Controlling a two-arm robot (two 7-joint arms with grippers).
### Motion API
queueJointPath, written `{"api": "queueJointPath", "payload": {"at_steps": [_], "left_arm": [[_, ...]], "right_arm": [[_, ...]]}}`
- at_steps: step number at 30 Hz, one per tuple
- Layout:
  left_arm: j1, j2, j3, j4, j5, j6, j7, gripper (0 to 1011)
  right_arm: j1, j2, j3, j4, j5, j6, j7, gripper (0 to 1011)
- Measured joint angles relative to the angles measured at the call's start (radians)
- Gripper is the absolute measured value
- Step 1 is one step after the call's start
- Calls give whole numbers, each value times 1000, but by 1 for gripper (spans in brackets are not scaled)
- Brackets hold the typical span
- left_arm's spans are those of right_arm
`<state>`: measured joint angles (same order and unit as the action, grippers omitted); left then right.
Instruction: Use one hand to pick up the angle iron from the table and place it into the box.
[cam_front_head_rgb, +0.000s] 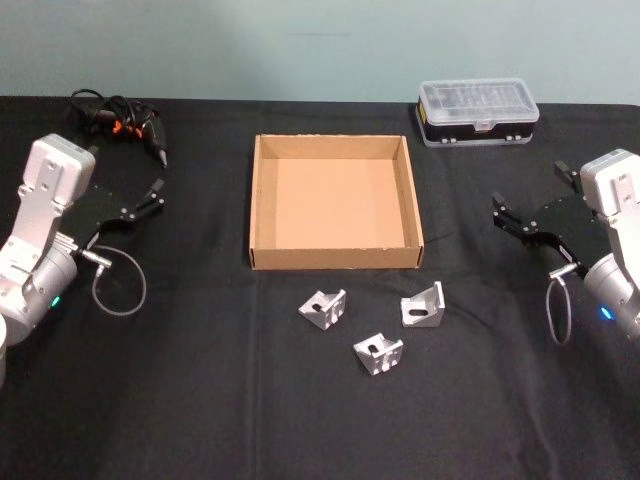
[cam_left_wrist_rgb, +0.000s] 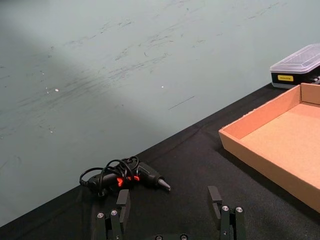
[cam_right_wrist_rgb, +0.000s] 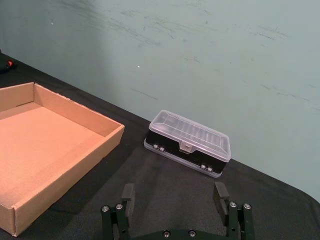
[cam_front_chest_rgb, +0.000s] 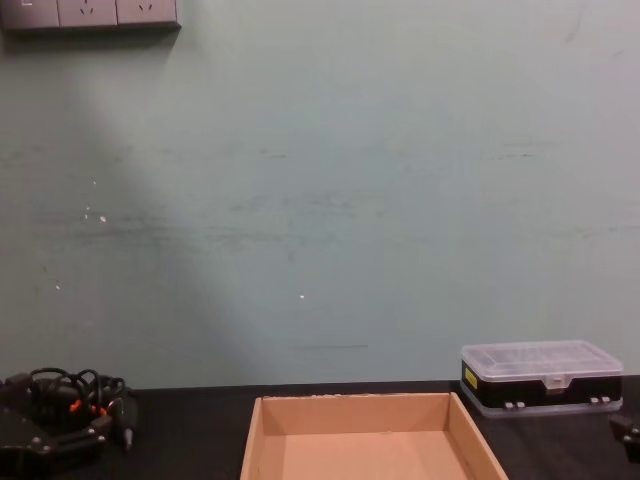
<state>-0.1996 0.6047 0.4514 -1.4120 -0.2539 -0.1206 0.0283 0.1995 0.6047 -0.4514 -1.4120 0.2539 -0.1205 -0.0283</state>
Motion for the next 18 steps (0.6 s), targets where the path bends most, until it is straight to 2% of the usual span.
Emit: {"api": "queueJointPath", "payload": {"at_steps": [11,18], "left_arm": [[0,0,0,0,0,0,0,1011],[0,0,0,0,0,0,0,1011]], "right_arm": [[0,0,1,0,0,0,1,1002],[11,3,36,22,17,-38,50,1002]]}}
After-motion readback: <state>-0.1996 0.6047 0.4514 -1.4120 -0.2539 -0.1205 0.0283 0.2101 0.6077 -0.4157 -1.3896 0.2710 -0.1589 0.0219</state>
